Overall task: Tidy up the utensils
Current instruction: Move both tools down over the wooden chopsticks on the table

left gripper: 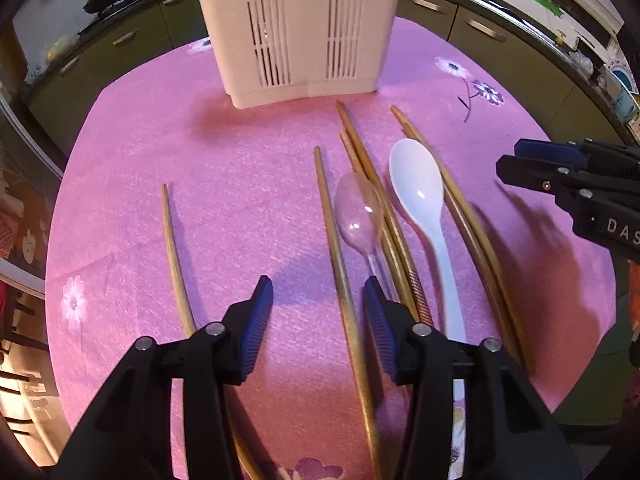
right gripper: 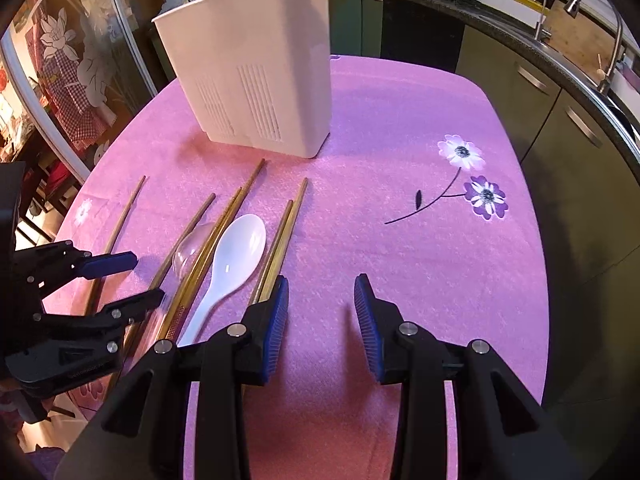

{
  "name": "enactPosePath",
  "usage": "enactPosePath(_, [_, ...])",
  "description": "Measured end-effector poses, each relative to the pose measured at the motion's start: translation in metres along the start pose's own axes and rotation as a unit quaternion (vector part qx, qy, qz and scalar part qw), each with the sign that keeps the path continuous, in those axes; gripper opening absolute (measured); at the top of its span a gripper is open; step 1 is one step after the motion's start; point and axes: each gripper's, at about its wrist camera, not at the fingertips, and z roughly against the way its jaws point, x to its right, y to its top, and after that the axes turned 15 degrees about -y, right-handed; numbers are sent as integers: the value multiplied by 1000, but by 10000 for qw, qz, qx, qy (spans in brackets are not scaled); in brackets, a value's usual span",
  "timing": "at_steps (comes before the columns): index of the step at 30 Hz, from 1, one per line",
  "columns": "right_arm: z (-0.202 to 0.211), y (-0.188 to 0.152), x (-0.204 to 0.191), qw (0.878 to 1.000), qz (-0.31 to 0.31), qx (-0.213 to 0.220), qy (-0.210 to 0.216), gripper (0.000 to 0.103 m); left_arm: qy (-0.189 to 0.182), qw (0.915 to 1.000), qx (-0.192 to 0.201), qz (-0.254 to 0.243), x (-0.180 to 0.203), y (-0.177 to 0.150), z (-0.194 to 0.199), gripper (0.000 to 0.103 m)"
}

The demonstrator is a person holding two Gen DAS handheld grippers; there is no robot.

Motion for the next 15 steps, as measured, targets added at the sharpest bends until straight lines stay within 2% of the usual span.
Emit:
enactPosePath(4, [-10, 5, -6, 9999, 114, -120, 33, 35, 122, 9999, -45, 73, -13, -3, 7, 36])
enactPosePath(10, [-21, 5, -18, 9996, 148, -205, 109, 32, 123, 9998, 35, 145, -22, -7, 11, 36])
enactPosePath(15, [-28, 10, -25, 9993, 252, -234, -128, 32, 48, 9999, 50, 122, -22, -4, 9, 36])
